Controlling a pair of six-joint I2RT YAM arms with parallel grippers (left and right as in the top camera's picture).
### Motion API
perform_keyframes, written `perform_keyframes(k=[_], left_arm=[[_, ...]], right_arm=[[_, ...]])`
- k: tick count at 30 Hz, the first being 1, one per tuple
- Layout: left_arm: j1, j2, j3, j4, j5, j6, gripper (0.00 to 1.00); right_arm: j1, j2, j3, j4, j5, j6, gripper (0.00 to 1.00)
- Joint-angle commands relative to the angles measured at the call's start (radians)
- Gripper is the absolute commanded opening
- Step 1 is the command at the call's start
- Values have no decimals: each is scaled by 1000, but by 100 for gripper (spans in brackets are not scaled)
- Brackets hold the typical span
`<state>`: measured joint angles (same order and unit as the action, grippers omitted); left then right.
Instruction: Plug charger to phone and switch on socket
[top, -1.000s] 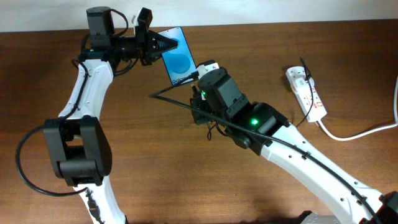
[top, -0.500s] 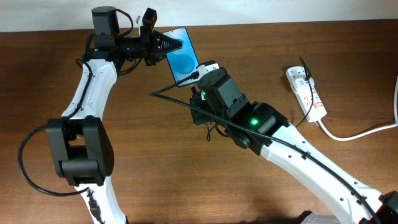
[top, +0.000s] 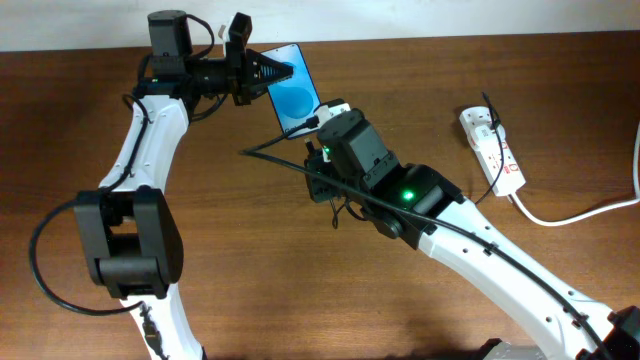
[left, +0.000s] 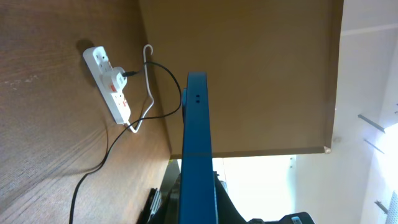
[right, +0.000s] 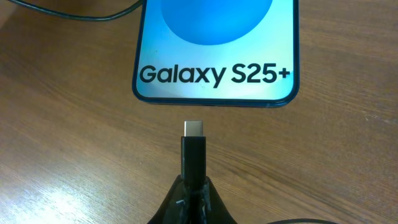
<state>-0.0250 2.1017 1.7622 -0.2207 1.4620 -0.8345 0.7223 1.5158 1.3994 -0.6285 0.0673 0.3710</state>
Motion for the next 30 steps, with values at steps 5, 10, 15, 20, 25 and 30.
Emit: perform_keyframes(k=[5,10,15,20,25,30], left_arm=[[0,-47,6,6,38,-10,0],[0,-47,6,6,58,-10,0],[0,-47,6,6,68,-10,0],[-8,-47,6,6,61,-9,0],[-39,-47,6,10,50,-5,0],[-38,-47,6,10,53,-5,0]], right_arm=[[-4,11,-6,-3,17,8,4],[-4,11,-6,-3,32,8,4],[-4,11,-6,-1,42,8,4],[-4,11,-6,5,42,8,4],[-4,11,-6,1,42,8,4],[-4,11,-6,-3,43,8,4]])
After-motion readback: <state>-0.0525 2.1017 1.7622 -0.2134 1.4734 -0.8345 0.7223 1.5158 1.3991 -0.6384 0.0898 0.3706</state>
